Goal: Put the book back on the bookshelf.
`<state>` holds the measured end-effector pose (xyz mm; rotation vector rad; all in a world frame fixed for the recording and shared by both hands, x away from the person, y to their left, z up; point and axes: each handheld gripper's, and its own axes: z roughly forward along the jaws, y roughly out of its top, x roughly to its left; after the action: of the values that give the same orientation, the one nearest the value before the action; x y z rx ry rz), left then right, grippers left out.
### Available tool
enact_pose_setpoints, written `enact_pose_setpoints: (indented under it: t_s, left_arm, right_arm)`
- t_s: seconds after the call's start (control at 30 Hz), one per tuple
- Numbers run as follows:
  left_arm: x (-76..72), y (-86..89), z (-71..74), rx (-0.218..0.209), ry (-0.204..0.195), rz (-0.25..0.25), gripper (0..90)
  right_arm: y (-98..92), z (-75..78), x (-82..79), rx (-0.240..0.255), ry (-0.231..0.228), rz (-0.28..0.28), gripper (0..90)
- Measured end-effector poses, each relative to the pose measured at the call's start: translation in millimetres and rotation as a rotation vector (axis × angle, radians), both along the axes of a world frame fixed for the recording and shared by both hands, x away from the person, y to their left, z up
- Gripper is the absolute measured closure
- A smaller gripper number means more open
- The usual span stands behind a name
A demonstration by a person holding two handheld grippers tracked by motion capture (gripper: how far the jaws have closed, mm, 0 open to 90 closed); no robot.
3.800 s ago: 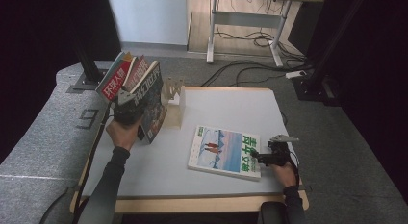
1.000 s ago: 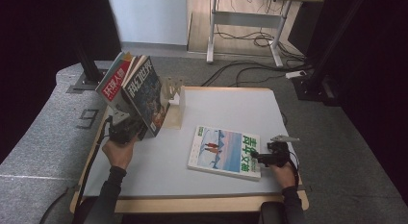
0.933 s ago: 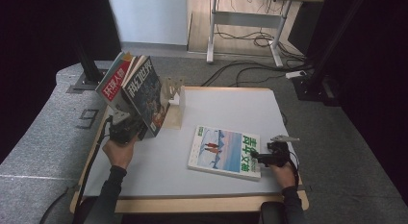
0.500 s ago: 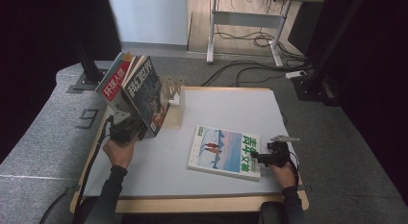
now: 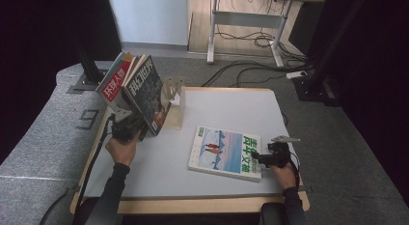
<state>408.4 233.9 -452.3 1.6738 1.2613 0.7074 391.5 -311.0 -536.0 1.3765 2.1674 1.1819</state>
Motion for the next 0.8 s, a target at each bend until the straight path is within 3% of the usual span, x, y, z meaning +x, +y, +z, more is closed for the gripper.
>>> enact_pose_setpoints:
  t_s: [0.4, 0.63, 0.8]
  left_arm:
    - [1.9, -0.6, -0.7, 0.001, -0.003, -0.003, 82.7]
    - [-3.5, -4.4, -1.0, 0.028, 0.005, -0.021, 71.1]
    - [-12.4, -7.4, 1.7, 0.023, -0.007, -0.049, 58.6]
  right_arm:
    - [0.0, 0.0, 0.0, 0.000, 0.000, 0.000, 5.8]
    - [0.0, 0.0, 0.0, 0.000, 0.000, 0.000, 5.8]
    - [0.0, 0.0, -0.1, -0.001, -0.001, 0.000, 5.8]
